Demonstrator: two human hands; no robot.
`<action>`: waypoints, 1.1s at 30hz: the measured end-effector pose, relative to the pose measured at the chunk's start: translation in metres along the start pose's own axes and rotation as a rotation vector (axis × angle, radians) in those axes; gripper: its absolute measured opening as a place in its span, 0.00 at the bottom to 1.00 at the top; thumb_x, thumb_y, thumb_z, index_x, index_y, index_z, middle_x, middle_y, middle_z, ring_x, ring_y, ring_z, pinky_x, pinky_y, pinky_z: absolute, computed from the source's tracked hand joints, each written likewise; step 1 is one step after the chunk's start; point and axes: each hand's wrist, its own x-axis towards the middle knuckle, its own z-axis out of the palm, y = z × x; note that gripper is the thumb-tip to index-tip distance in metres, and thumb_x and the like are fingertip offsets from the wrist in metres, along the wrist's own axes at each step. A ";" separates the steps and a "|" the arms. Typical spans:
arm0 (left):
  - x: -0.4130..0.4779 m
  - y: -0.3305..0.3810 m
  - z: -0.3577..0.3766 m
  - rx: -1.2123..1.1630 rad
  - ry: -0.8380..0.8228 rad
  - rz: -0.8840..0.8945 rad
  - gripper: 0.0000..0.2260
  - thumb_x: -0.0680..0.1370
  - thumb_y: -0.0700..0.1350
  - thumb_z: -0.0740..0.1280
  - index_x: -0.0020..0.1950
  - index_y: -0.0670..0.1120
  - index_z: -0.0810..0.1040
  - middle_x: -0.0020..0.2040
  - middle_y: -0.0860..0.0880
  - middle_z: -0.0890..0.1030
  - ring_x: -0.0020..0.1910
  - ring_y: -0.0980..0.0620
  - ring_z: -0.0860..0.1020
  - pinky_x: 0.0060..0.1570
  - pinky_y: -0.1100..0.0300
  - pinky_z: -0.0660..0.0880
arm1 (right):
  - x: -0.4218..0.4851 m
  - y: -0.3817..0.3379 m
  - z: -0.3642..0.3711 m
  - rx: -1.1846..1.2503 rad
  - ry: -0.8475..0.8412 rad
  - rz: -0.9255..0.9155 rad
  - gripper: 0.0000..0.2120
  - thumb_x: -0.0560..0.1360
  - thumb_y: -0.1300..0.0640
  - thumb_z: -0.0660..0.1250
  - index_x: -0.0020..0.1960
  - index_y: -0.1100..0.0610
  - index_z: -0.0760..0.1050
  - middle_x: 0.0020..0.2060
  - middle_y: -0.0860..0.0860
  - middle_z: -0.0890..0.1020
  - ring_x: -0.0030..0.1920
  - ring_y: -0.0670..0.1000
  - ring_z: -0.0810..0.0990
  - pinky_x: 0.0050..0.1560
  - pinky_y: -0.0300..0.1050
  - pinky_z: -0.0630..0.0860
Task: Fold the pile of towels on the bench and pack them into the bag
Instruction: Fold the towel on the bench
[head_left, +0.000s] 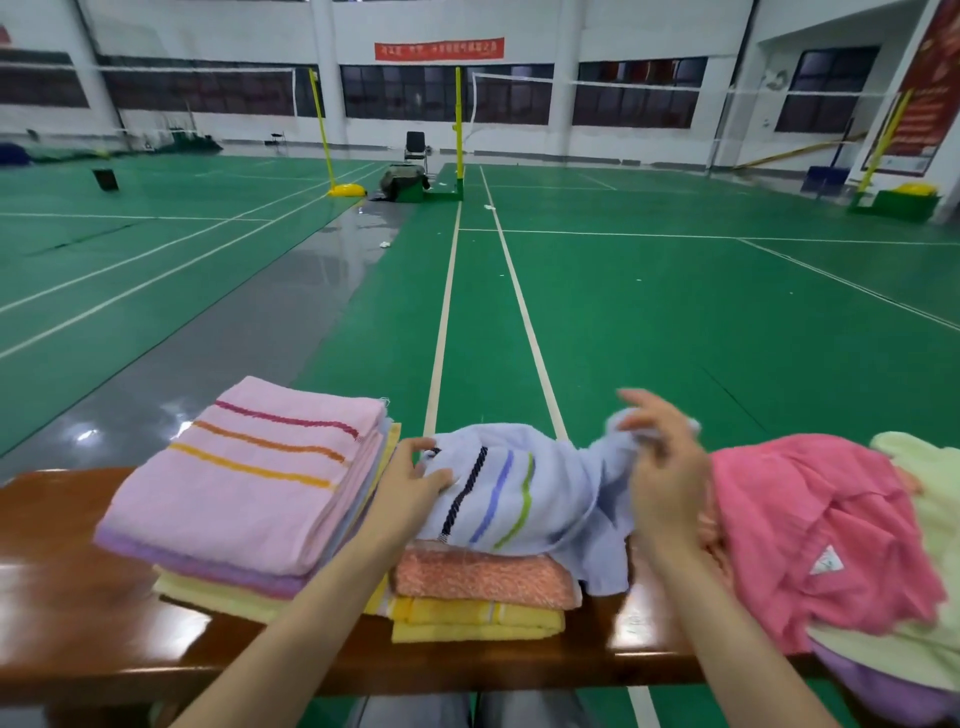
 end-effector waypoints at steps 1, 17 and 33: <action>-0.003 0.000 0.000 -0.022 -0.024 0.063 0.10 0.77 0.40 0.64 0.56 0.50 0.70 0.47 0.46 0.77 0.37 0.45 0.79 0.41 0.51 0.78 | -0.008 -0.003 0.009 -0.027 -0.236 -0.180 0.17 0.63 0.78 0.56 0.39 0.61 0.78 0.42 0.50 0.81 0.45 0.47 0.78 0.47 0.40 0.75; -0.001 -0.039 0.024 0.141 -0.280 -0.115 0.16 0.76 0.46 0.67 0.32 0.46 0.66 0.32 0.49 0.68 0.32 0.55 0.67 0.32 0.68 0.63 | -0.086 0.006 0.015 0.242 -0.612 0.252 0.12 0.65 0.67 0.57 0.33 0.52 0.73 0.30 0.46 0.78 0.34 0.46 0.75 0.39 0.39 0.73; -0.011 -0.045 0.014 0.109 -0.393 -0.127 0.14 0.72 0.56 0.70 0.40 0.46 0.76 0.40 0.48 0.79 0.43 0.52 0.77 0.46 0.60 0.74 | -0.079 0.002 0.035 0.068 -0.515 0.610 0.12 0.71 0.62 0.72 0.51 0.57 0.72 0.41 0.51 0.80 0.42 0.49 0.79 0.40 0.35 0.75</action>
